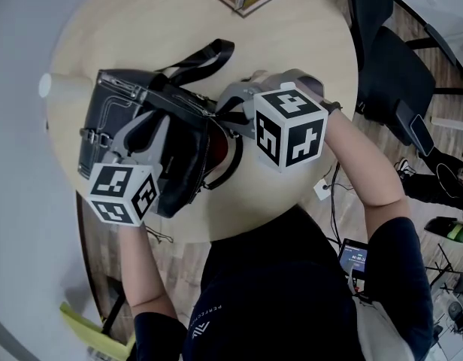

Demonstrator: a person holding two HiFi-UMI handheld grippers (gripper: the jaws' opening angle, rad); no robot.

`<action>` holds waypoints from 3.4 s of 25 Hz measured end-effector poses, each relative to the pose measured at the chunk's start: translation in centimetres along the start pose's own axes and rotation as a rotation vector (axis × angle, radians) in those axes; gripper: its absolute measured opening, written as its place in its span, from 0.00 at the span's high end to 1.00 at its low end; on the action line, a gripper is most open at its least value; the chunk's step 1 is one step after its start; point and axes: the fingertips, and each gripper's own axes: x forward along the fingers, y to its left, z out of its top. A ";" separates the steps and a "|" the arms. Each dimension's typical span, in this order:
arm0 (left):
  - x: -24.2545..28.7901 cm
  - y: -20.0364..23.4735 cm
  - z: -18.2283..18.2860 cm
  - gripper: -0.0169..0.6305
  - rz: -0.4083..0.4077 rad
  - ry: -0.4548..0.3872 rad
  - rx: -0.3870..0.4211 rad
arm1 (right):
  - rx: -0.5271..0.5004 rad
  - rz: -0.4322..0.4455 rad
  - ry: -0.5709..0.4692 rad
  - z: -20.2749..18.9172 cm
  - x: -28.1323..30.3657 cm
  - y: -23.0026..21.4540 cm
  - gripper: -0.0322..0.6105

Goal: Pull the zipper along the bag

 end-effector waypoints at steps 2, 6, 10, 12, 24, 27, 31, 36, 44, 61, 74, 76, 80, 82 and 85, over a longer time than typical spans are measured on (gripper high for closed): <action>0.0 0.1 0.1 0.83 0.000 0.002 -0.009 | -0.002 0.003 0.004 0.0 -0.3 0.1 0.93; -0.1 0.2 0.3 0.82 0.000 -0.005 -0.028 | 0.003 0.015 0.003 0.3 -0.8 0.3 0.93; 0.0 0.2 0.3 0.81 -0.004 0.001 -0.033 | -0.009 0.036 0.010 0.4 -0.9 1.0 0.93; 0.1 0.0 0.2 0.80 -0.011 0.009 -0.030 | -0.010 0.049 0.011 0.4 -1.0 1.4 0.93; 0.5 0.6 0.6 0.78 0.016 0.008 -0.027 | 0.046 0.110 -0.030 1.1 -1.7 4.7 0.92; 0.6 0.6 0.5 0.78 0.019 0.018 -0.029 | 0.063 0.098 -0.038 1.3 -1.4 5.8 0.92; 0.7 0.8 0.4 0.77 0.035 0.025 -0.023 | 0.100 0.087 -0.058 1.6 -1.1 6.8 0.92; 1.0 0.7 0.4 0.77 0.053 0.039 -0.009 | 0.136 0.076 -0.080 2.1 -0.8 8.2 0.92; 1.4 0.8 0.2 0.77 0.074 0.053 0.001 | 0.180 0.040 -0.105 2.7 0.0 9.3 0.91; -0.2 -1.3 -1.0 0.73 -0.022 0.138 0.126 | 0.426 -0.214 -0.221 1.5 0.9 8.1 0.93; 0.5 -4.6 0.4 0.74 -0.395 0.200 0.373 | 0.553 -0.342 -0.189 0.9 1.2 7.4 0.93; 0.4 -5.1 0.4 0.74 -0.441 0.199 0.387 | 0.561 -0.357 -0.194 0.9 1.1 7.5 0.93; 0.2 -6.1 0.7 0.76 -0.523 0.210 0.444 | 0.578 -0.395 -0.181 1.3 0.9 7.3 0.93; 0.3 -6.8 0.5 0.76 -0.557 0.223 0.478 | 0.596 -0.411 -0.172 1.3 1.2 7.3 0.93; 0.8 -7.2 -0.1 0.76 -0.536 0.240 0.561 | 0.601 -0.428 -0.158 1.2 1.4 7.3 0.93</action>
